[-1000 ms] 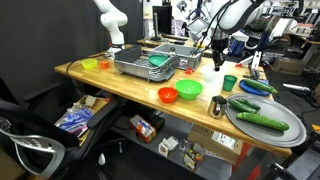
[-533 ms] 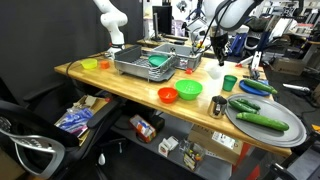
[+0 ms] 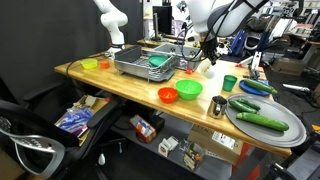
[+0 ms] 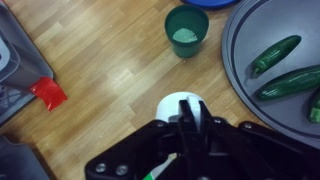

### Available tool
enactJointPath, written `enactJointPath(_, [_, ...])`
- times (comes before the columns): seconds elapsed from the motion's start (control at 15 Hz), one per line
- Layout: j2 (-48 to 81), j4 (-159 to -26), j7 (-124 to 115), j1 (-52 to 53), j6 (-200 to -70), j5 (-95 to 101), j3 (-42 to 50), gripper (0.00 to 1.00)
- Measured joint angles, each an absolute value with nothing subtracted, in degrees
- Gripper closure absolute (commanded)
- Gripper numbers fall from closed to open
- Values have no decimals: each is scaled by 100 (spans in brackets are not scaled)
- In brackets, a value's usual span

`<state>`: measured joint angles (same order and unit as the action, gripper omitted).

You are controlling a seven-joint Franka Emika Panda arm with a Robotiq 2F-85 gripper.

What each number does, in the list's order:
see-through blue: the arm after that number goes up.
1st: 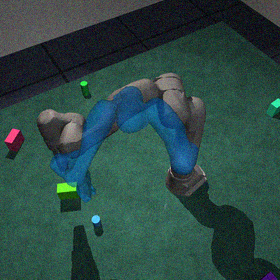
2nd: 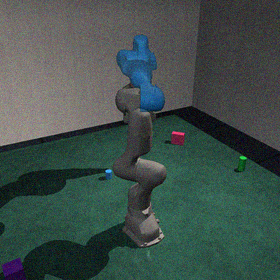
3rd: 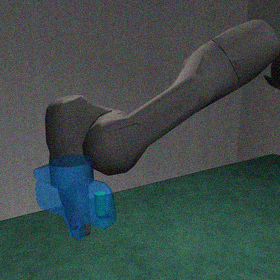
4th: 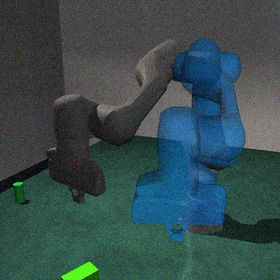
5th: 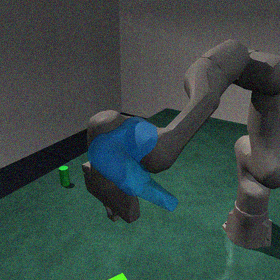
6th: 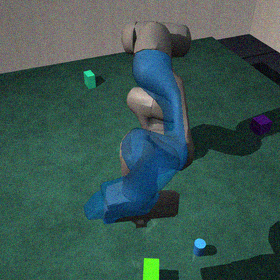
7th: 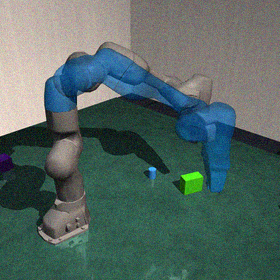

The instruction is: Pour the contents in the cup into the bowl

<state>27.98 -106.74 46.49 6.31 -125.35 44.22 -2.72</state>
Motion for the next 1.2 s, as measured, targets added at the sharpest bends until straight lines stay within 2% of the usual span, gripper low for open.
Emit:
enactJointPath(0.33, [3094, -10327, 4663, 945, -12226, 4934, -401, 98])
enactJointPath(1.2, [4294, -9006, 4931, 1799, -10318, 6284, -591, 98])
